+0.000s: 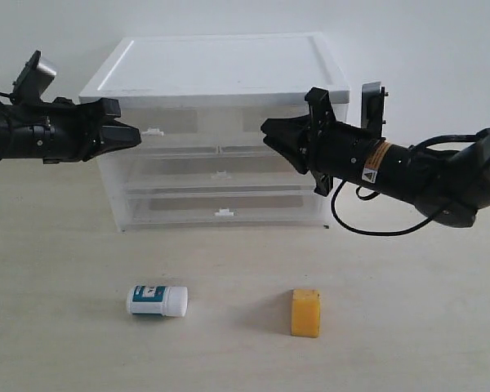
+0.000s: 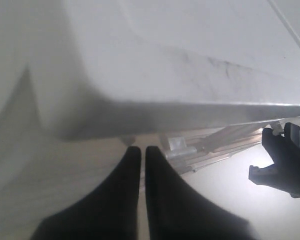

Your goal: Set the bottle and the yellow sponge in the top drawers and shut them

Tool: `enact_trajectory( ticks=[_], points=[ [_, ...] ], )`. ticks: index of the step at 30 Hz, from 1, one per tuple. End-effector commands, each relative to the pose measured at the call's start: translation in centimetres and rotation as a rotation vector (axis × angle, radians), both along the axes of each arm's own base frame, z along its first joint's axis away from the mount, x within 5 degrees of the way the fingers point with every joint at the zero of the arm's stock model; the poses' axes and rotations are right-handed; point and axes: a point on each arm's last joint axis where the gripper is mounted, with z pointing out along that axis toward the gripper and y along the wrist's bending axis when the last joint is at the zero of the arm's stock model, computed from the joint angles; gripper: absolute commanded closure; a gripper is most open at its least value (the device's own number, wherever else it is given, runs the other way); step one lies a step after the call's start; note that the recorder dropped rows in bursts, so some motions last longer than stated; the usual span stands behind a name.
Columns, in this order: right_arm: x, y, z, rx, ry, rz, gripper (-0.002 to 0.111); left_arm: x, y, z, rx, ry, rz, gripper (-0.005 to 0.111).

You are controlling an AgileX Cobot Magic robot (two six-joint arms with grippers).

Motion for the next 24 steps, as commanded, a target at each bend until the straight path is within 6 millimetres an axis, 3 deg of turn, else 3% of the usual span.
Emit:
enact_trajectory(
  ticks=[1, 5, 24],
  points=[
    [0.3, -0.1, 0.3, -0.006, -0.019, -0.019, 0.098, 0.8, 0.6, 0.5, -0.005, -0.015, 0.082, 0.103],
    [0.1, 0.1, 0.2, -0.022, -0.017, 0.011, 0.108, 0.8, 0.6, 0.5, -0.005, -0.015, 0.082, 0.103],
    [-3.6, -0.4, -2.5, 0.026, 0.038, 0.079, 0.108, 0.8, 0.6, 0.5, -0.003, -0.016, 0.081, 0.103]
  ],
)
